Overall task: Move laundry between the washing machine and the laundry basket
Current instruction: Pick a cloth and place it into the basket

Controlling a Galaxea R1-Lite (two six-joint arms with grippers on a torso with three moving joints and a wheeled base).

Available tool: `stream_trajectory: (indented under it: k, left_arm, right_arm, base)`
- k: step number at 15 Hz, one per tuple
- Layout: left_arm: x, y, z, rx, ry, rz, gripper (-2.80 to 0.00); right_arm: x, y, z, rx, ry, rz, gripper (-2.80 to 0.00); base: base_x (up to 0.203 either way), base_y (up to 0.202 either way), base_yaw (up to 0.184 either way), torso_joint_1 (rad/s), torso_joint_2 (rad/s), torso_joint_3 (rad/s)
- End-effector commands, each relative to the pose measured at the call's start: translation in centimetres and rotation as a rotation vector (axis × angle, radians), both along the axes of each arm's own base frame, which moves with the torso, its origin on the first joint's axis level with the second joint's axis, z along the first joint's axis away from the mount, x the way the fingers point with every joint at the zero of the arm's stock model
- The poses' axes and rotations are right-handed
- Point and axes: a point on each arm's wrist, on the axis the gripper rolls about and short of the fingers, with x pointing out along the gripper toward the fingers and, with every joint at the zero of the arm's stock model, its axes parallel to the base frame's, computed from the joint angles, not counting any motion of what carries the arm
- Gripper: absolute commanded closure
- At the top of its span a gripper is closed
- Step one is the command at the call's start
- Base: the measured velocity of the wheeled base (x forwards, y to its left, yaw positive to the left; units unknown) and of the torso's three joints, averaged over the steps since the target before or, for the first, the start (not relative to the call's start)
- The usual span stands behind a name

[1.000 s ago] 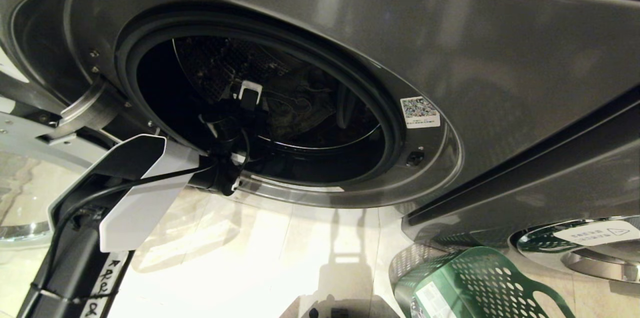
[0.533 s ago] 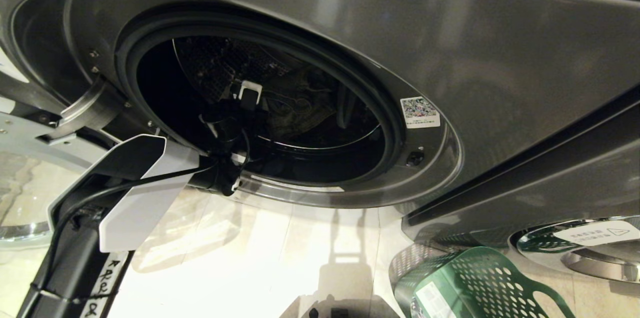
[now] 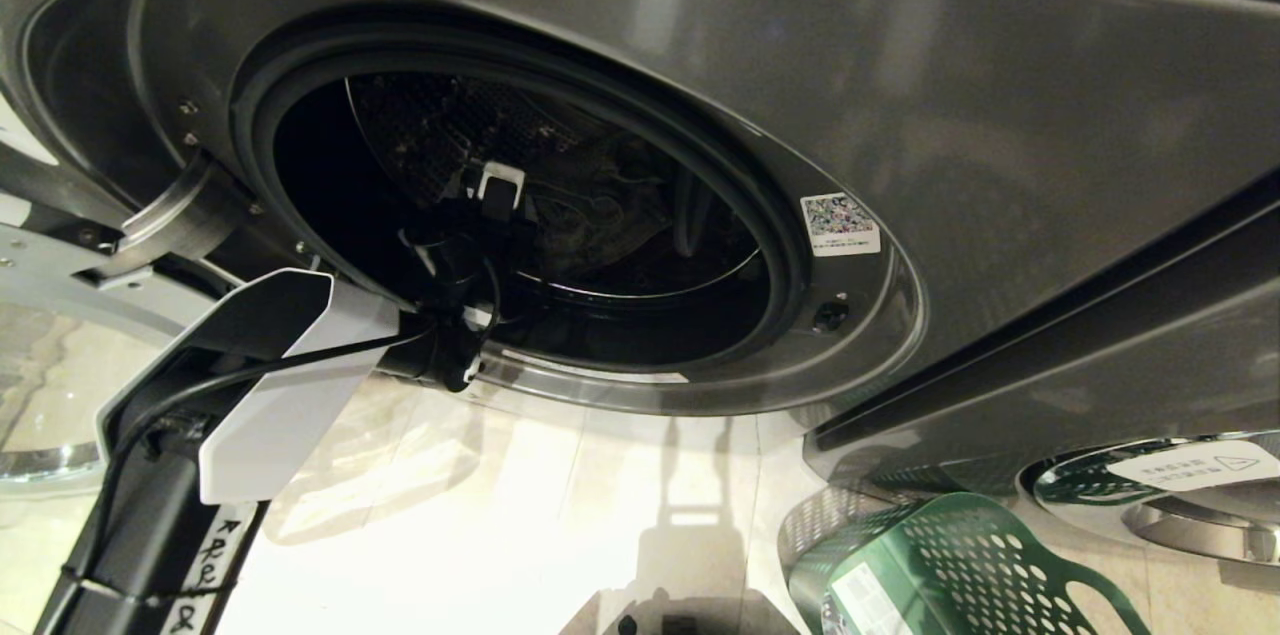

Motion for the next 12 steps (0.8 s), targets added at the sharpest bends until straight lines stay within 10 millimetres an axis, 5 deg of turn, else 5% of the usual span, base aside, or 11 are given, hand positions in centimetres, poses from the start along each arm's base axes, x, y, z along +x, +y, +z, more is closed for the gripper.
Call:
stream_trajectory:
  k: [1, 2, 3, 12]
  left_arm:
    - [0.03, -0.02, -0.2, 0.002, 0.0, 0.001, -2.8]
    - [-0.01, -0.09, -0.32, 0.004, 0.004, 0.0, -1.12]
    - [-0.03, -0.08, -0.49, 0.005, 0.01, 0.001, 0.0]
    - [-0.02, -0.07, -0.6, -0.007, 0.012, 0.003, 0.0]
  right_arm:
    - [0.01, 0.0, 0.0, 0.0, 0.001, 0.001, 0.0]
    - [0.01, 0.0, 0.0, 0.0, 0.001, 0.001, 0.0]
    - [0.0, 0.0, 0.0, 0.0, 0.0, 0.001, 0.0]
    - [0.01, 0.0, 0.0, 0.0, 0.001, 0.001, 0.0]
  base:
    - [0.0, 0.0, 0.0, 0.0, 0.0, 0.0]
    - [0.0, 0.0, 0.0, 0.0, 0.0, 0.0]
    - [0.0, 0.0, 0.0, 0.0, 0.0, 0.0]
    - [0.0, 0.0, 0.0, 0.0, 0.0, 0.0]
